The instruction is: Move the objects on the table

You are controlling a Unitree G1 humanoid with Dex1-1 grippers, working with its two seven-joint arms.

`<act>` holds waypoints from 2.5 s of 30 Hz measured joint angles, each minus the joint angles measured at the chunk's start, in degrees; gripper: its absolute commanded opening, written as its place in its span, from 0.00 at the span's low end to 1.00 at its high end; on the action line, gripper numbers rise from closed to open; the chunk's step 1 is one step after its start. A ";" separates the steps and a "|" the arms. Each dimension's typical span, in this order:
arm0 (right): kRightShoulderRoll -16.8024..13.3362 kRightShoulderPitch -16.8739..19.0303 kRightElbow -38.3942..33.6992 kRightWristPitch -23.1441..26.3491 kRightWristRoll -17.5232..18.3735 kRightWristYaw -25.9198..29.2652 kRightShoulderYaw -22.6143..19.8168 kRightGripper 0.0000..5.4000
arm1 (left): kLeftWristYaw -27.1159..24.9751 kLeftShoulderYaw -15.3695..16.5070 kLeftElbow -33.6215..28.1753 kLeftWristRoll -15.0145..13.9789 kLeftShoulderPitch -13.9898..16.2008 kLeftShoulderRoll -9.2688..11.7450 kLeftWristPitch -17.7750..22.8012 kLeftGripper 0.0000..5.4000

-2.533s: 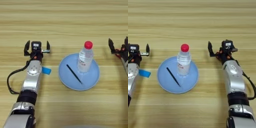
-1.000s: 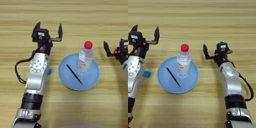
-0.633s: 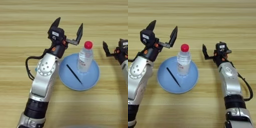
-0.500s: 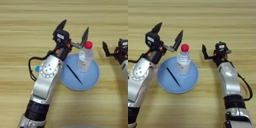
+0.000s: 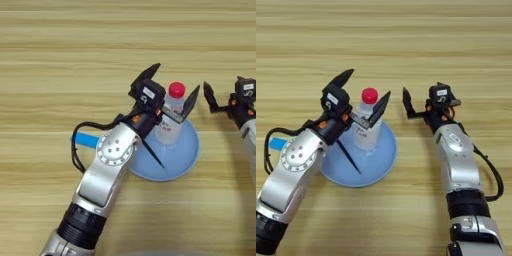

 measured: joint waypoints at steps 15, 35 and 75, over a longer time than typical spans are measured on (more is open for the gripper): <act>0.66 0.03 -0.15 0.39 -0.24 -0.08 0.07 0.99 | -0.73 -1.99 6.51 1.73 0.05 -0.47 -2.86 1.00; 1.01 0.11 -1.43 0.50 -0.33 -1.03 0.74 0.99 | 0.30 -0.16 16.89 3.73 -0.15 -0.73 -5.49 1.00; 1.07 0.55 -2.39 1.68 -0.33 -1.18 1.07 1.00 | -1.48 -1.14 18.23 3.47 -0.20 -0.88 -6.65 0.62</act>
